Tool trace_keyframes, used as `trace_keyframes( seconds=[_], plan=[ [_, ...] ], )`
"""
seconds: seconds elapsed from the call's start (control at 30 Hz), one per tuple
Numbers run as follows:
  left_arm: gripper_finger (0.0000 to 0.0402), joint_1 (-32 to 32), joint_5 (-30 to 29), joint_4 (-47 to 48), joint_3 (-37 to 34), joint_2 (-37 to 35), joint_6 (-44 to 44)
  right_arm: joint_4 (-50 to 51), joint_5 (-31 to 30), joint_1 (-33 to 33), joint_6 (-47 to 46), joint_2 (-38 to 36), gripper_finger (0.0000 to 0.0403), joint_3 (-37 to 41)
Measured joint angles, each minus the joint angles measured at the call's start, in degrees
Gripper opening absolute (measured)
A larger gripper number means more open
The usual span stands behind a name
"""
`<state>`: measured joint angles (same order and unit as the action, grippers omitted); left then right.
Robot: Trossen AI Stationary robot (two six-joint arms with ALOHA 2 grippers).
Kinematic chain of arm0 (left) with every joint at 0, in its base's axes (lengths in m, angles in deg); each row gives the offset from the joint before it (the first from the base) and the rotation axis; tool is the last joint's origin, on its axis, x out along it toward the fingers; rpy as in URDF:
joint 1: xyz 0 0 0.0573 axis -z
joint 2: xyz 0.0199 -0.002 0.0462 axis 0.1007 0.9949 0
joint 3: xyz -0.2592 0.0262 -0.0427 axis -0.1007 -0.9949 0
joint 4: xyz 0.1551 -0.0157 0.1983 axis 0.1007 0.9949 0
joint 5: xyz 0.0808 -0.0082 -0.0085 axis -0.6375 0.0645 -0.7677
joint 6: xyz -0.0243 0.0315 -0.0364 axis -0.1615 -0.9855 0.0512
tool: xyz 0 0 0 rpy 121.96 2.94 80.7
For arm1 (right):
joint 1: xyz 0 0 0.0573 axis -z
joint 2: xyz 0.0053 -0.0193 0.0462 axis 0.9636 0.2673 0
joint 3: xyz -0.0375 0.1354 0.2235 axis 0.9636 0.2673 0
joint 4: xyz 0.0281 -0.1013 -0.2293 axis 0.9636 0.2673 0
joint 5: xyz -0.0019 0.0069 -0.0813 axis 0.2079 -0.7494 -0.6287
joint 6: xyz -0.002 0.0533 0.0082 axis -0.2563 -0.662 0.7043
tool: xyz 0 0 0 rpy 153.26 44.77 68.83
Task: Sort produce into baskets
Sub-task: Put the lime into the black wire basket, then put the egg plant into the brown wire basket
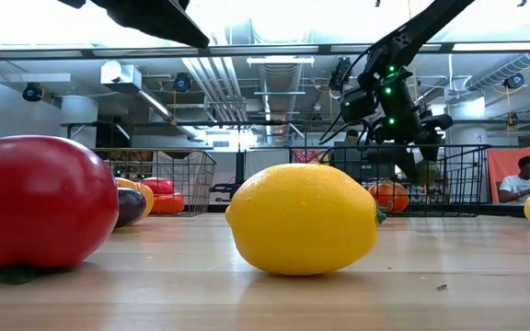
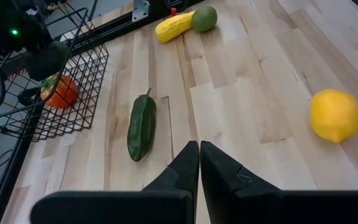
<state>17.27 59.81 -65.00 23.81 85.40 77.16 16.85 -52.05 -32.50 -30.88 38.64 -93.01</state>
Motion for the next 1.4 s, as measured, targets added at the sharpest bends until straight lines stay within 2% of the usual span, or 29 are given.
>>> trace_keyframes(
  seconds=[0.9, 1.23, 1.4],
  plan=[
    [0.0, 0.0, 0.02, 0.0, 0.02, 0.0, 0.0, -0.12, 1.74, 0.42, 1.76, -0.02, 0.0236, -0.02],
    [0.0, -0.01, 0.02, 0.01, 0.0, 0.0, 0.0, -0.13, 2.06, 0.42, 1.85, -0.04, 0.029, -0.02],
    [0.0, -0.02, 0.02, 0.0, 0.0, 0.0, 0.0, -0.13, 2.11, 0.42, 1.85, -0.04, 0.0299, -0.03]
  ],
)
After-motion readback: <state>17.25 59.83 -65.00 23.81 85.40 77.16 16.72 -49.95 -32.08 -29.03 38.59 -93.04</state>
